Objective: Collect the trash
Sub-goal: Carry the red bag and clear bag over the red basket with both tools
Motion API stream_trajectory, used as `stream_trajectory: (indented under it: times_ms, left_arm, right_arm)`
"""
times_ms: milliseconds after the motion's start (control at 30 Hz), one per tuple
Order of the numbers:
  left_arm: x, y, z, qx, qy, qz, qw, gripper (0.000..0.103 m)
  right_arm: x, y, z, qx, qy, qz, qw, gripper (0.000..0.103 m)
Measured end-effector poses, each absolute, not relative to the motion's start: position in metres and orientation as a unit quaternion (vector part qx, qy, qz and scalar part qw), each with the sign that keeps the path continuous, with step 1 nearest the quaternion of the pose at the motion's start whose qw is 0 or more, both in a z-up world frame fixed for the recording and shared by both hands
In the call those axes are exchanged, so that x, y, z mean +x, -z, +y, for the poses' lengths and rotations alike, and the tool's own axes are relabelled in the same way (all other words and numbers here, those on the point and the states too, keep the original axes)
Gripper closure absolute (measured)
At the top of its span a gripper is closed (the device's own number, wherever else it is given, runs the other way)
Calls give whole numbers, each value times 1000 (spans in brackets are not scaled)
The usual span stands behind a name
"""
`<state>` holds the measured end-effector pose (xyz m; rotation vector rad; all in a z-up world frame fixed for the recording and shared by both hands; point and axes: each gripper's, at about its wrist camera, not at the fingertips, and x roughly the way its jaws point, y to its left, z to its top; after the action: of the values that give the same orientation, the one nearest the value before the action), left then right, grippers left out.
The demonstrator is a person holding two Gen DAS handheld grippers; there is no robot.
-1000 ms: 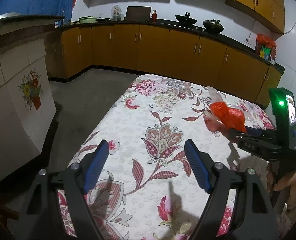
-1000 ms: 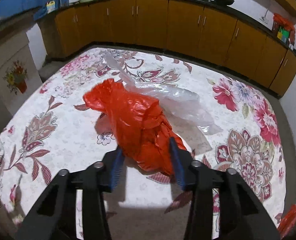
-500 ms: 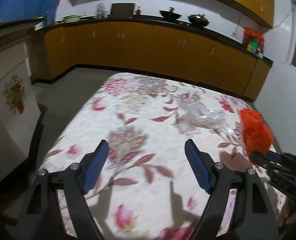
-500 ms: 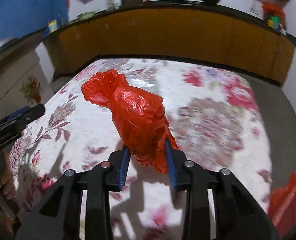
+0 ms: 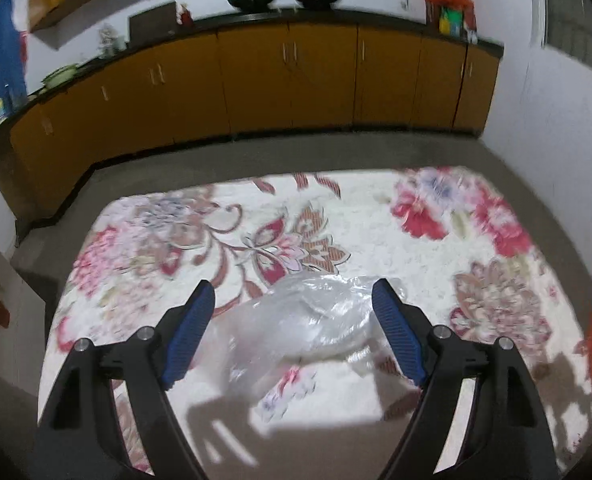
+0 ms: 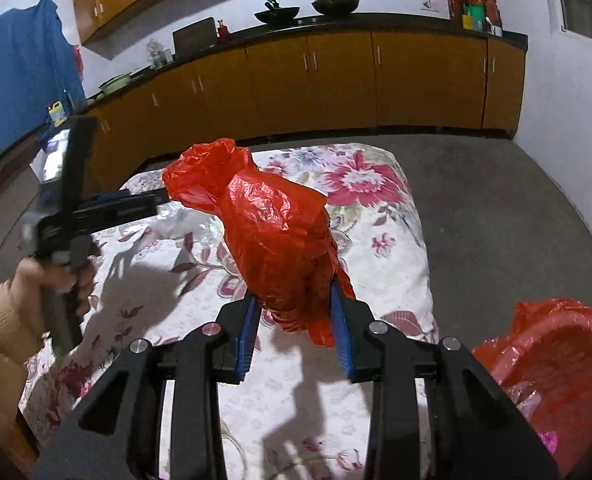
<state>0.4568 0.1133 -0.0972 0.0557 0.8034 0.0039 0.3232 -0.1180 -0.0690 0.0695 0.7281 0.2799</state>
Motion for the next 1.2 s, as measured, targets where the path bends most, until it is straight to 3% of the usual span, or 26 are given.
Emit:
stream_trajectory:
  times_ms: [133, 233, 300, 400, 467, 867, 1200]
  left_arm:
    - [477, 127, 110, 32, 0, 445, 895, 24]
    - [479, 139, 113, 5, 16, 459, 888, 32]
    - [476, 139, 110, 6, 24, 450, 893, 43]
    - [471, 137, 100, 14, 47, 444, 895, 84]
    - [466, 135, 93, 17, 48, 441, 896, 92]
    - [404, 90, 79, -8, 65, 402, 913, 95]
    - [324, 25, 13, 21, 126, 355, 926, 95]
  right_arm:
    - [320, 72, -126, 42, -142, 355, 923, 69]
    - [318, 73, -129, 48, -146, 353, 923, 69]
    - [319, 74, -131, 50, -147, 352, 923, 69]
    - [318, 75, -136, 54, -146, 352, 923, 69]
    - [316, 74, -140, 57, -144, 351, 923, 69]
    - [275, 37, -171, 70, -120, 313, 939, 69]
    - [221, 11, -217, 96, -69, 286, 951, 69]
